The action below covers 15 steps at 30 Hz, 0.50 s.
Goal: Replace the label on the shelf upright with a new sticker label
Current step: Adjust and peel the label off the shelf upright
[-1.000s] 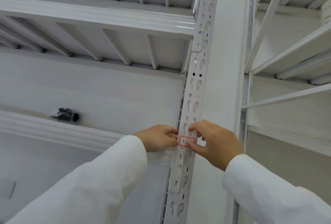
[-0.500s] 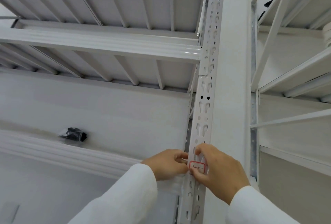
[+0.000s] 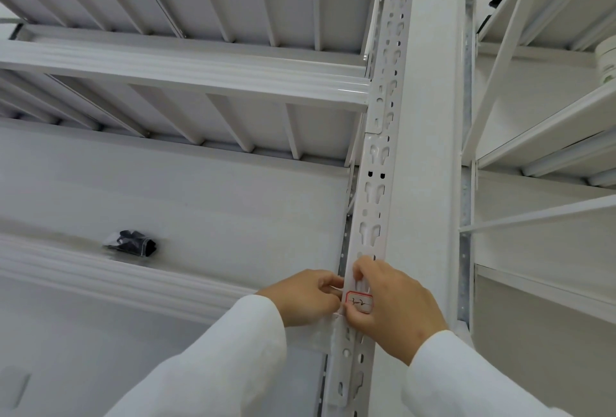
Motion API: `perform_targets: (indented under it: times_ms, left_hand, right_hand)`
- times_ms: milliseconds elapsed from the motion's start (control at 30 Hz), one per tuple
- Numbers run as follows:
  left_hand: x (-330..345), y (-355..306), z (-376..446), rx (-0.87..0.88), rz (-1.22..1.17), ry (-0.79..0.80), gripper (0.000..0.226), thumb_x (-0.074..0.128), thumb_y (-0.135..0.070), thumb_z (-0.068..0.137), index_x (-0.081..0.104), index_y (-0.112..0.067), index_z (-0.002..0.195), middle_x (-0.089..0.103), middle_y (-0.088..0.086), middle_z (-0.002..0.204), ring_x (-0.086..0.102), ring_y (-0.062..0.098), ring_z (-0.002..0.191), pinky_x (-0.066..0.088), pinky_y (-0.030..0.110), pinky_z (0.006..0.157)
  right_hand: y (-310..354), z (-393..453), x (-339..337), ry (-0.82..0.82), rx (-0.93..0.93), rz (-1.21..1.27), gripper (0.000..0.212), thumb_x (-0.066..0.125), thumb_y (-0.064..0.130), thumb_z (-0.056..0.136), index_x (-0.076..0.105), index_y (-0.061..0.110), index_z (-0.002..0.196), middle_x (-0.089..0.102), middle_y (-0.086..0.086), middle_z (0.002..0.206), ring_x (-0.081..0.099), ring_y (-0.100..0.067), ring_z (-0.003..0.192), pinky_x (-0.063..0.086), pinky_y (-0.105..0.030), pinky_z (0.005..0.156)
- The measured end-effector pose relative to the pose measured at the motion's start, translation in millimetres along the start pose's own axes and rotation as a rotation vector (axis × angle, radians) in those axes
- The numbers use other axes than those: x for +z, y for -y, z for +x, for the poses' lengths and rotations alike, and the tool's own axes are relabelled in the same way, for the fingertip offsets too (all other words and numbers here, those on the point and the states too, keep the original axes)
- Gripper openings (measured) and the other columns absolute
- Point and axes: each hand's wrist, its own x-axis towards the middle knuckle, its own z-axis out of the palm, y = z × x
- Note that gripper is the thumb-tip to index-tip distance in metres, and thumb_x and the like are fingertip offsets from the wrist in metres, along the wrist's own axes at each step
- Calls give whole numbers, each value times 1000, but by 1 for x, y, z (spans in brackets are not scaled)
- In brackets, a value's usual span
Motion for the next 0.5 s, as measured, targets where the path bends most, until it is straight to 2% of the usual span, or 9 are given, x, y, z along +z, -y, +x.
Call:
perform_targets:
  times_ms: [267,500]
  left_hand:
    - [0,-2,0,-18,2,-4,47,42,-6,82,57,-21,123,66,-2,123,59,13,116,40,33,108]
    - [2,-6,-3,-10,-9,-11,45,41,-3,84,56,-19,123,65,-1,123,59,13,116,40,26,106]
  right_hand:
    - [0,3,1,5,-16,25,25,52,41,81,41,25,96,55,4,91,55,-17,80,50,-26,66]
    - [4,3,2,8,-19,-11,29,51,40,83,40,23,105,56,3,98,56,-18,86,52,-28,74]
